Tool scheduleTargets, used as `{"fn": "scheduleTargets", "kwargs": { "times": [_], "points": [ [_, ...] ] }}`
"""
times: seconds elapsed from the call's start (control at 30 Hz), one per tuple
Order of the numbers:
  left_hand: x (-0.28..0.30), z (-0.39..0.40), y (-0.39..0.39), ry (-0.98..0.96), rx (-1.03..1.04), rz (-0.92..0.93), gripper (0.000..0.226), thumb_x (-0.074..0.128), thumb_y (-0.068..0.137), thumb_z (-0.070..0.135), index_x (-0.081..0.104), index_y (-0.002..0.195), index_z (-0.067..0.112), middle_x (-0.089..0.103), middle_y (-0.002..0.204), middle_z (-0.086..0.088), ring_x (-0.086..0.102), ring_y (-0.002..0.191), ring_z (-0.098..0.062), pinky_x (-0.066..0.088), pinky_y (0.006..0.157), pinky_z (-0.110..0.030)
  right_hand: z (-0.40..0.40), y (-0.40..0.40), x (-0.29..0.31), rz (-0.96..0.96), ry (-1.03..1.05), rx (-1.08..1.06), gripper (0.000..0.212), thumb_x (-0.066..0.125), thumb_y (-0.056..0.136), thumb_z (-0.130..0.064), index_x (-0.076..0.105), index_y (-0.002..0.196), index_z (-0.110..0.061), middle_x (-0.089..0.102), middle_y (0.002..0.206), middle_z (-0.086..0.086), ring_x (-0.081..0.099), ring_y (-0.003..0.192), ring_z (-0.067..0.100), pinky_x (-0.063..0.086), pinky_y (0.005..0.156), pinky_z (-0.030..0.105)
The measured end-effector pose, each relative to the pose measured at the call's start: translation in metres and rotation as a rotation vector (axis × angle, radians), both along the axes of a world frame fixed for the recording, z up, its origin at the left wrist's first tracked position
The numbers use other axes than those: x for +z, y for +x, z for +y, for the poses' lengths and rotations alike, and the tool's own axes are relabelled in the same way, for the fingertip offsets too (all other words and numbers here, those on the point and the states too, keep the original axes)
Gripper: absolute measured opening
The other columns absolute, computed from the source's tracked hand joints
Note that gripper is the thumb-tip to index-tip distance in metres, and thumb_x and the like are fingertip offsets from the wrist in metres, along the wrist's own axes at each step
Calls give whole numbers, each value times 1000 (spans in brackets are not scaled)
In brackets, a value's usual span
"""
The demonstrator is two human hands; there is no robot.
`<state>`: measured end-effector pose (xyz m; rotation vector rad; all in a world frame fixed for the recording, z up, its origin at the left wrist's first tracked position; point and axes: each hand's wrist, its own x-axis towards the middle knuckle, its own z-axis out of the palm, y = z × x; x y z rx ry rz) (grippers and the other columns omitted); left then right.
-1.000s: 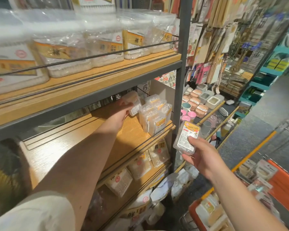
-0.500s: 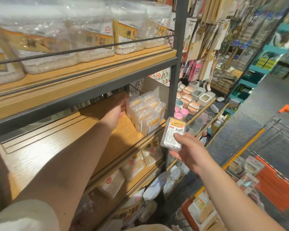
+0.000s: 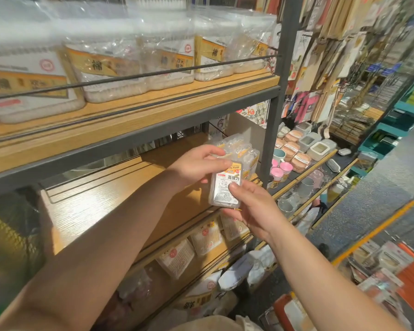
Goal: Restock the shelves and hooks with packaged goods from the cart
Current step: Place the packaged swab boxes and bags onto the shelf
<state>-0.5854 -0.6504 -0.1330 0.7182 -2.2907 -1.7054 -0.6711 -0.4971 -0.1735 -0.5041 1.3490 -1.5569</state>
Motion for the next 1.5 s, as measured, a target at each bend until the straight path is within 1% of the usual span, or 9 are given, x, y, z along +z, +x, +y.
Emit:
{"fn": "scheduleTargets", "kwargs": {
  "times": [0.1, 0.23, 0.53, 0.87, 1.03, 1.17, 1.33, 1.43, 1.5],
  "points": [
    [-1, -11, 7, -16, 37, -67, 23, 64, 92, 26, 61, 115, 26, 66, 104, 7, 62, 90, -9, 49, 73, -25, -3, 4, 2, -31, -30, 10, 23, 60, 94, -18, 63, 116, -13, 75, 94, 2, 72, 87, 13, 58, 76, 28],
    [-6, -35, 20, 187, 180, 44, 14, 56, 97, 26, 64, 108, 22, 72, 103, 2, 67, 101, -13, 49, 93, -28, -2, -2, 4, -90, -33, -43, 33, 68, 81, -28, 66, 111, -13, 74, 97, 2, 70, 90, 14, 60, 75, 29],
    [-35, -86, 7, 215, 528, 326, 35, 73, 83, 19, 56, 113, 13, 68, 115, -7, 66, 109, -20, 54, 94, -37, 18, -22, -3, -136, 4, -116, 24, 60, 93, -21, 68, 111, -9, 73, 99, 9, 71, 78, 16, 60, 63, 26],
    [-73, -87, -10, 57, 374, 152, 22, 68, 85, 28, 65, 106, 31, 68, 110, -7, 66, 102, -20, 54, 95, -36, 17, -25, -3, -70, 50, -101, 21, 60, 94, -24, 67, 108, -12, 73, 95, 5, 68, 79, 16, 58, 72, 28],
    [-82, -81, -7, 76, 420, 106, 54, 67, 78, 54, 54, 122, 25, 64, 119, 1, 62, 109, -18, 48, 102, -42, 13, -22, -6, -72, 48, -62, 16, 59, 95, -25, 68, 102, -14, 73, 90, 2, 68, 76, 14, 57, 70, 27],
    [-80, -88, -12, 200, 559, 182, 57, 67, 86, 39, 51, 136, 17, 65, 122, -2, 63, 110, -22, 50, 100, -46, 13, -20, -10, -96, 13, -42, 19, 59, 95, -22, 67, 106, -9, 72, 89, 5, 66, 70, 15, 58, 64, 25],
    [-71, -83, -35, 341, 600, 243, 35, 64, 91, 27, 57, 125, 19, 67, 114, -4, 65, 96, -19, 52, 92, -38, 13, -21, -14, -68, 9, -42, 20, 58, 96, -24, 66, 109, -11, 72, 89, 3, 66, 71, 14, 56, 68, 29],
    [-61, -74, -52, 308, 536, 236, 11, 62, 92, 35, 62, 101, 28, 67, 107, -2, 64, 98, -22, 51, 83, -34, 17, -24, -17, -73, 7, -53, 20, 58, 95, -24, 66, 109, -12, 71, 91, 2, 67, 78, 16, 54, 74, 33],
    [-60, -73, -61, 287, 510, 192, 22, 65, 81, 46, 62, 96, 29, 67, 105, -3, 64, 100, -23, 51, 84, -35, 20, -26, -18, -74, 1, -57, 19, 58, 95, -25, 67, 107, -12, 70, 93, 4, 66, 80, 17, 55, 76, 33]
  ]
}}
